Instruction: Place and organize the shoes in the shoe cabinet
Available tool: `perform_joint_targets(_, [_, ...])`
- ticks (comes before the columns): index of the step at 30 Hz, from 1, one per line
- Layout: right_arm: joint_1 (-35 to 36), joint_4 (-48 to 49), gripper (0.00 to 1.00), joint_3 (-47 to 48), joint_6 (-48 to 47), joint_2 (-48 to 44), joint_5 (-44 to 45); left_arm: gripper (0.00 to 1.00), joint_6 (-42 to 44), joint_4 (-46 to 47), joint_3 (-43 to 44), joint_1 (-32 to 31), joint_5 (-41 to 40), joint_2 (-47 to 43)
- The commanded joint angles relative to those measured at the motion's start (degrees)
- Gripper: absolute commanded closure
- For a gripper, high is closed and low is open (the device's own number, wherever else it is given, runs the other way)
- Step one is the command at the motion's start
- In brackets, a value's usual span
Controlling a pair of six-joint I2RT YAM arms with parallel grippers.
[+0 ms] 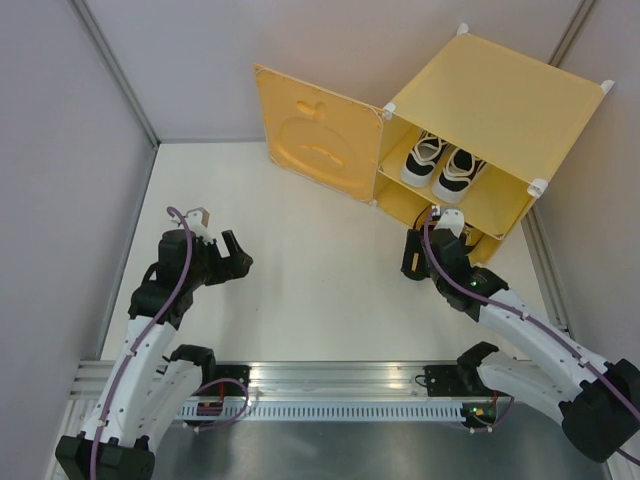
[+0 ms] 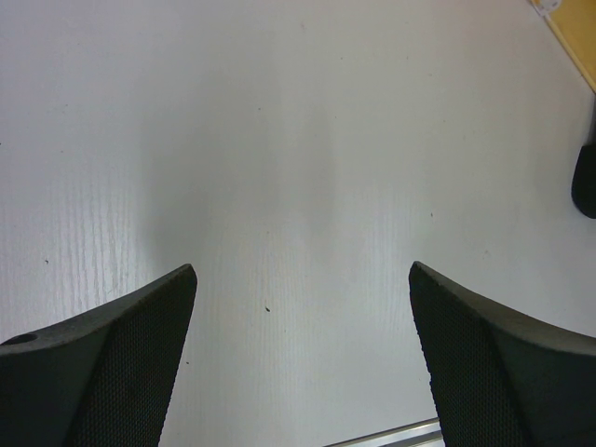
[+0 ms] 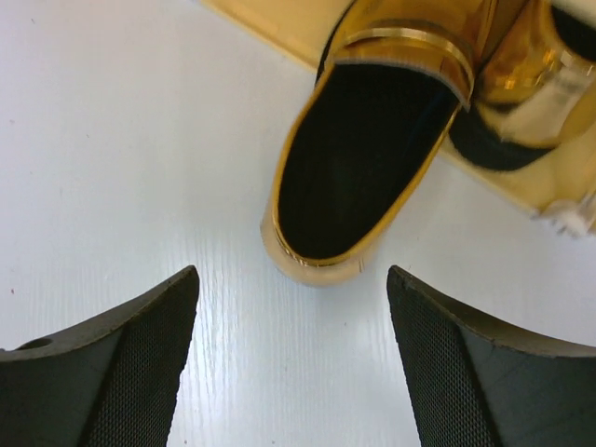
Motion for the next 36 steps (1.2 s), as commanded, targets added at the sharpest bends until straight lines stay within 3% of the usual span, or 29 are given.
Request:
perform_joint_targets(1, [2.0,5.5,0.14,-6.7,13.3,-2.9,4.1,0.03,0.1,0.9,-0.2,0.0,1.0,-0.5])
perform_joint_targets(9, [3.6,17.1,0.14,-18.1,19.4,-5.7,9.8,0.03,0.1,0.9,-0.3,0.0,0.9,-0.6])
perform_joint_targets(21, [3.1,29.5,0.23,-17.6,14.1,9.0,12.7,0.03,0.1,0.9,-0.3,0.1,0.6,-0.7])
perform_joint_targets(24, [1.8,30.5,0.32,-16.7,13.2,11.7,12.6,0.03,0.1,0.9,-0.4,0.0,0.8,-0.6])
perform_joint_targets(25, [1.6,30.8,0.43,-16.2,12.1,11.9,12.7,0.03,0.1,0.9,-0.3,0.0,0.7,-0.7])
perform_joint_targets(28, [-0.1,30.9,0.61,-14.8,9.4,12.3,12.0,0.03,0.2,0.9,-0.3,0.0,0.9,-0.5])
perform_joint_targets(31, [-2.1,30.8,0.73,-13.1,7.3,12.3,11.4,0.03,0.2,0.9,-0.3,0.0,1.0,-0.3])
perform_joint_targets(36, [-6.1,30.7,0.78,-9.9,3.2,15.0,9.5,0.03,0.2,0.8,-0.2,0.0,1.1,-0.4])
